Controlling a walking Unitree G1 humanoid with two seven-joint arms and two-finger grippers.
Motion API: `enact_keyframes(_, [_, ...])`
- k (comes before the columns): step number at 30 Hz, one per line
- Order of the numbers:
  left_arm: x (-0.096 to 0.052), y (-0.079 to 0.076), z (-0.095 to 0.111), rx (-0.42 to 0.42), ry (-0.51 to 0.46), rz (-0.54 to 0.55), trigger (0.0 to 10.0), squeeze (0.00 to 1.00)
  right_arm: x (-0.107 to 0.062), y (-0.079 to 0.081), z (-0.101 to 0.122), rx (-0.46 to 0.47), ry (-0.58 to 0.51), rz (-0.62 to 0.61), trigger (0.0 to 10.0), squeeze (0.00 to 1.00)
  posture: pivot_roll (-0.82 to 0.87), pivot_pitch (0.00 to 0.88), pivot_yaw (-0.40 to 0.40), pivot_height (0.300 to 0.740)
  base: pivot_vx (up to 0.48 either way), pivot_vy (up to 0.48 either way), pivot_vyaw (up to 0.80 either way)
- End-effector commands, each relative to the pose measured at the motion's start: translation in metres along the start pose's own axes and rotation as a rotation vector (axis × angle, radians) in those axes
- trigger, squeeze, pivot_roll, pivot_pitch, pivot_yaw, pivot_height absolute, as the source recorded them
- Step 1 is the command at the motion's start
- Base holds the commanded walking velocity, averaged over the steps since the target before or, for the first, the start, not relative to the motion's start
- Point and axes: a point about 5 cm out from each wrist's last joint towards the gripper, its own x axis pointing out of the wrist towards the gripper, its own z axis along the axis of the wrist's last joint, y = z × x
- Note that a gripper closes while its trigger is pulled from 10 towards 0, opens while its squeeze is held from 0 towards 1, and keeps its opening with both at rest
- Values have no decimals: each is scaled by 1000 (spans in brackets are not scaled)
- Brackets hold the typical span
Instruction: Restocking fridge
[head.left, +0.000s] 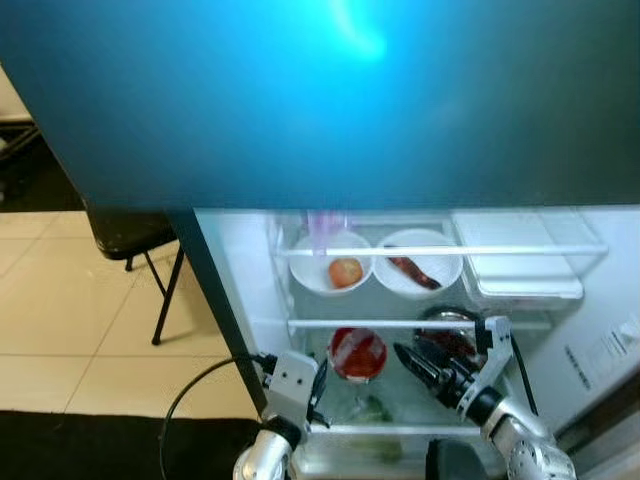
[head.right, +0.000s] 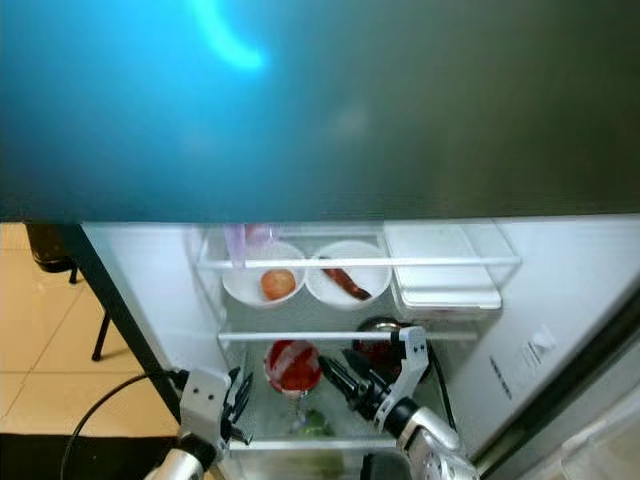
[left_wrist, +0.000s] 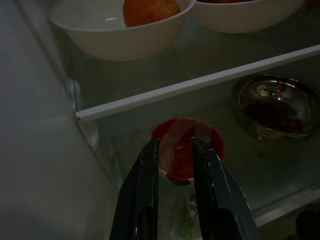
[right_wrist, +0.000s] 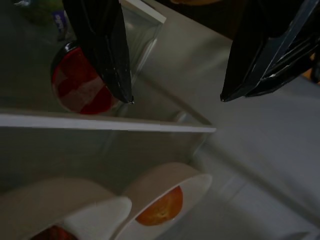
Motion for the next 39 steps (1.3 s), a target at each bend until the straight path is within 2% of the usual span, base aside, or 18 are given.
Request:
enact_keyframes(1, [5, 7, 9, 15, -45, 24, 10000, 0, -3, -2, -4, -2, 19, -18, 10000, 0, -27, 0, 8, 621, 0, 0, 0])
enact_keyframes(8, [4, -4, 13, 73, -76, -84, 10000, 0, -7, -4, -5, 19, -2, -10, 10000, 0, -29, 0, 11, 621, 0, 0, 0])
enact_keyframes(17, [3, -13, 15, 125, -99, -160, 10000, 0, -9, -2, -7, 17, -1, 22, 10000, 0, -28, 0, 9, 621, 0, 0, 0])
enact_keyframes(28, [-1, -25, 15, 136, -114, -277, 10000, 0, -11, -2, -9, 27, 5, 41, 10000, 0, -28, 0, 9, 621, 0, 0, 0])
enact_keyframes(32, [-4, -34, 21, 138, -151, -356, 10000, 0, -12, -1, -6, 43, -16, 75, 10000, 0, -27, 0, 10, 646, 0, 0, 0])
enact_keyframes(39, [-3, -35, 23, 135, -159, -362, 10000, 0, -12, -1, -7, 43, -13, 78, 10000, 0, -28, 0, 10, 671, 0, 0, 0])
